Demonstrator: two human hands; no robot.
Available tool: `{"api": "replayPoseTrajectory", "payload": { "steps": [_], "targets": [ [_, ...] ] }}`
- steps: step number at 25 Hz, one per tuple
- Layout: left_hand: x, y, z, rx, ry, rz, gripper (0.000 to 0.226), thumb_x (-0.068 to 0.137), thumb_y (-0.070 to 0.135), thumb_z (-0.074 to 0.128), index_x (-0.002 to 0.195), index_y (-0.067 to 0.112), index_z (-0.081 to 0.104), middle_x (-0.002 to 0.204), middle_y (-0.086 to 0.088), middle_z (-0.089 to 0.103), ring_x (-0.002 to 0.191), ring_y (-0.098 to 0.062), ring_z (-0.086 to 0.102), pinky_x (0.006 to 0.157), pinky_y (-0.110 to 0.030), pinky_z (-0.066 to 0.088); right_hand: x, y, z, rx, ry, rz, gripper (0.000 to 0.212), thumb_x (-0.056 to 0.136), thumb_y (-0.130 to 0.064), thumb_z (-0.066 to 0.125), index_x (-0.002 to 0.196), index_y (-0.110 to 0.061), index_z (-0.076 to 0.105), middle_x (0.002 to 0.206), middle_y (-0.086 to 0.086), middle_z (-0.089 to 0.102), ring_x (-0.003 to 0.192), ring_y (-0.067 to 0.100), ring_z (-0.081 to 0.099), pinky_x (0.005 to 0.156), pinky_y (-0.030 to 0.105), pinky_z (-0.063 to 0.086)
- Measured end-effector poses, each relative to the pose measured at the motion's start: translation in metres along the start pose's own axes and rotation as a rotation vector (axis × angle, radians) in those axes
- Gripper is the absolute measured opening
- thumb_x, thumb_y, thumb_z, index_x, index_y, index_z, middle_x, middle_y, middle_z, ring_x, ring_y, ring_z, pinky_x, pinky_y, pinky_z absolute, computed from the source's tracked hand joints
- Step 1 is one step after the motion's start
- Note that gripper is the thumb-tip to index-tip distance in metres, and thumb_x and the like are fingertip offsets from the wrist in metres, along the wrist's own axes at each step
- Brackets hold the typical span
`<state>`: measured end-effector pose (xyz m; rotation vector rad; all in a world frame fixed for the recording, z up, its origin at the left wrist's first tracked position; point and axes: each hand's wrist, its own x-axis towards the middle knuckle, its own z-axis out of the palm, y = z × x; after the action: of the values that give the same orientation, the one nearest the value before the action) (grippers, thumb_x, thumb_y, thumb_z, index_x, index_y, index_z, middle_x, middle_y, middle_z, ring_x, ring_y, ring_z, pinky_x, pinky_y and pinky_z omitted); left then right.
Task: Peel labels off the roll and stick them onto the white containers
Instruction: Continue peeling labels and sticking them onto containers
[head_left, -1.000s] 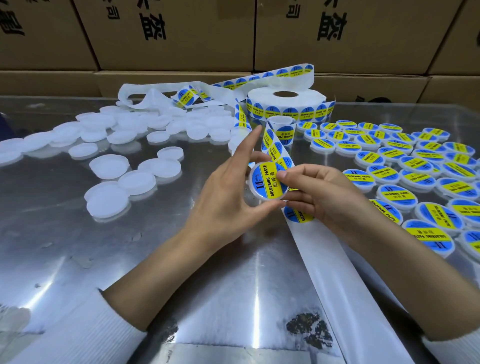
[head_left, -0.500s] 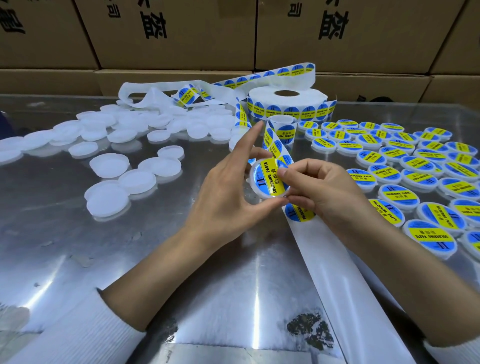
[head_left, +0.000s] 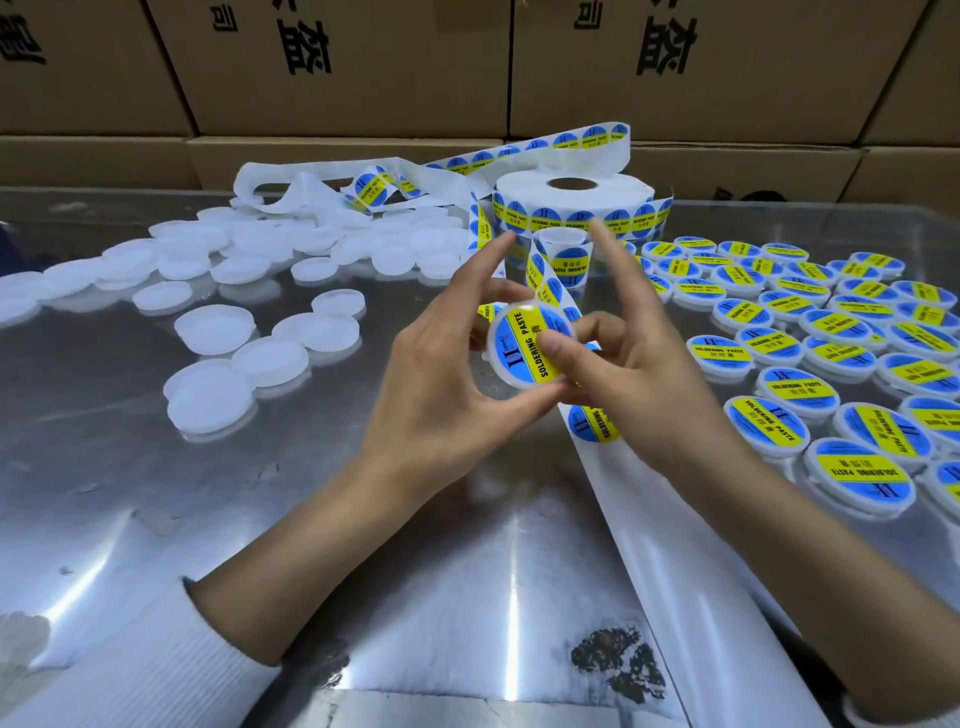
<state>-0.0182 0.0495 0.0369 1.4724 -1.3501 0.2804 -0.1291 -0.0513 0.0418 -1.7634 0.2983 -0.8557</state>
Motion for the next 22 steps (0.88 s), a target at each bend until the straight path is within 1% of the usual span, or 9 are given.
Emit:
{"api": "replayPoseTrajectory", "payload": {
  "steps": [1, 3, 5, 7, 8, 10, 13, 18, 22],
  "targets": [
    [0.000, 0.001, 0.000, -0.005, -0.011, 0.000, 0.088, 0.065, 0.025, 0.086, 0.138, 0.010, 0.040, 0.108, 0.007, 0.062, 0.089, 0.003, 0.060, 0.081, -0.013, 0.047, 0.001, -0.001, -0.001, 0.056, -0.019, 0.052, 0.066, 0.086, -0.016, 0.066, 0.131, -0.049, 0.031, 0.068, 0.000, 0.057, 0.065, 0.011, 0.057, 0.064, 0.027, 0.055],
    [-0.002, 0.004, 0.000, -0.036, -0.048, -0.003, 0.089, 0.064, 0.023, 0.085, 0.139, 0.011, 0.039, 0.109, 0.005, 0.062, 0.087, 0.001, 0.060, 0.082, -0.016, 0.048, -0.001, -0.003, -0.001, 0.108, -0.070, 0.163, 0.063, 0.073, -0.031, 0.071, 0.127, -0.041, 0.040, 0.082, -0.004, 0.069, 0.073, 0.008, 0.065, 0.067, 0.023, 0.056],
    [-0.003, 0.006, 0.002, -0.044, -0.085, 0.018, 0.090, 0.062, 0.015, 0.085, 0.140, 0.011, 0.038, 0.111, 0.003, 0.062, 0.088, -0.001, 0.060, 0.083, -0.019, 0.048, -0.005, -0.002, 0.002, 0.131, -0.170, 0.201, 0.040, 0.065, -0.036, 0.073, 0.103, -0.030, 0.062, 0.085, -0.006, 0.070, 0.075, 0.005, 0.066, 0.067, 0.020, 0.055],
    [-0.005, 0.009, 0.003, -0.029, -0.091, 0.043, 0.088, 0.064, 0.014, 0.086, 0.139, 0.009, 0.039, 0.112, 0.002, 0.063, 0.092, -0.003, 0.060, 0.086, -0.023, 0.049, -0.006, -0.005, 0.006, 0.223, -0.174, 0.235, 0.017, 0.067, -0.037, 0.071, 0.080, -0.026, 0.070, 0.070, -0.007, 0.067, 0.066, 0.007, 0.066, 0.060, 0.018, 0.053],
    [-0.005, 0.010, 0.003, -0.025, -0.084, 0.047, 0.087, 0.065, 0.016, 0.085, 0.139, 0.009, 0.040, 0.113, 0.002, 0.063, 0.096, -0.005, 0.061, 0.088, -0.025, 0.049, -0.006, -0.007, 0.006, 0.261, -0.143, 0.265, 0.016, 0.070, -0.041, 0.066, 0.075, -0.027, 0.071, 0.067, -0.007, 0.066, 0.062, 0.007, 0.067, 0.056, 0.017, 0.052],
    [-0.004, 0.012, 0.004, -0.021, -0.074, 0.046, 0.086, 0.067, 0.024, 0.085, 0.138, 0.008, 0.040, 0.113, 0.002, 0.063, 0.103, -0.010, 0.061, 0.092, -0.033, 0.048, -0.004, -0.007, 0.006, 0.218, -0.056, 0.329, 0.035, 0.077, -0.058, 0.052, 0.073, -0.031, 0.074, 0.066, -0.005, 0.069, 0.060, 0.010, 0.068, 0.055, 0.020, 0.053],
    [-0.004, 0.012, 0.005, 0.007, -0.122, 0.076, 0.074, 0.072, 0.027, 0.081, 0.134, 0.005, 0.047, 0.119, -0.003, 0.063, 0.111, -0.016, 0.060, 0.096, -0.037, 0.047, -0.002, -0.002, 0.007, 0.034, 0.072, 0.417, 0.056, 0.085, -0.072, 0.031, 0.072, -0.039, 0.074, 0.072, 0.001, 0.073, 0.070, 0.015, 0.070, 0.066, 0.033, 0.056],
    [-0.006, 0.011, 0.012, 0.180, -0.314, 0.191, 0.046, 0.090, 0.022, 0.057, 0.131, 0.002, 0.052, 0.141, -0.011, 0.047, 0.136, -0.028, 0.037, 0.112, -0.036, 0.032, -0.003, -0.006, 0.008, 0.144, 0.149, 0.438, 0.054, 0.088, -0.070, 0.028, 0.067, -0.045, 0.072, 0.066, -0.005, 0.073, 0.060, 0.011, 0.070, 0.049, 0.024, 0.052],
    [-0.006, 0.009, 0.011, 0.155, -0.230, 0.242, 0.038, 0.084, -0.006, 0.062, 0.121, 0.003, 0.063, 0.128, -0.010, 0.059, 0.122, -0.024, 0.055, 0.100, -0.043, 0.047, 0.000, -0.001, 0.006, 0.161, 0.164, 0.426, 0.065, 0.096, -0.056, 0.030, 0.052, -0.028, 0.069, 0.042, -0.002, 0.052, 0.037, 0.011, 0.049, 0.047, 0.023, 0.042]
  ]
}}
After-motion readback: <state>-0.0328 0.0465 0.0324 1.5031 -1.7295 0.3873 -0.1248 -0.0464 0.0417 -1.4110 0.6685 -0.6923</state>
